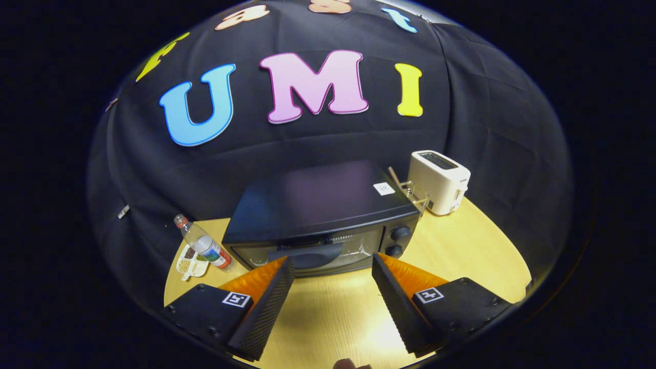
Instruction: Open the toaster oven, put the food inside, and close the toaster oven door.
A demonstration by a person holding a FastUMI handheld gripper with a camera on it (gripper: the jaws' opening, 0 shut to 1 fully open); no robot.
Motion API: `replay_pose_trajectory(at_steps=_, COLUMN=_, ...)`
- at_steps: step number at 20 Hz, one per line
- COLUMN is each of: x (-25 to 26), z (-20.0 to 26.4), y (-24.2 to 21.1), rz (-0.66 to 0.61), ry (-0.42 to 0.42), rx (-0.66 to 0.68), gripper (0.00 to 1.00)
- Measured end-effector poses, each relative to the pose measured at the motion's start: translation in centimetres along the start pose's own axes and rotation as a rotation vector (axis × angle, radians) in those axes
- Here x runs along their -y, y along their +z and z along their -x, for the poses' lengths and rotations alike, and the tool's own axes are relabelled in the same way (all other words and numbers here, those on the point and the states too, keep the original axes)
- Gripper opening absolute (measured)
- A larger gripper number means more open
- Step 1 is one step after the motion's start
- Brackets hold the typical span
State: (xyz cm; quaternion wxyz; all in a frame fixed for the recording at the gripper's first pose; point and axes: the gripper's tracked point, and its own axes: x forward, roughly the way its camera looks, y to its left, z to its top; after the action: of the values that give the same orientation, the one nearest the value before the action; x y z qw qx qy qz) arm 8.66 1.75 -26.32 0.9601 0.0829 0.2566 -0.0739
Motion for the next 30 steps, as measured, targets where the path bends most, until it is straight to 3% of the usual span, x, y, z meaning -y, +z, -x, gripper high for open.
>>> replay_pose_trajectory(at_steps=9, x=2.9, z=7.3, y=12.0, rz=0.044, ry=-0.002, rx=0.266, gripper=0.99)
replay_pose_trajectory(at_steps=17, x=0.9, z=13.6, y=18.8, rz=0.114, ry=0.056, rx=0.455, gripper=0.99)
replay_pose_trajectory(at_steps=24, x=-0.4, z=16.4, y=21.5, rz=0.134, ry=0.064, rx=0.554, gripper=0.99)
replay_pose_trajectory(at_steps=30, x=-1.2, z=17.0, y=21.5, rz=0.145, ry=0.079, rx=0.559, gripper=0.99)
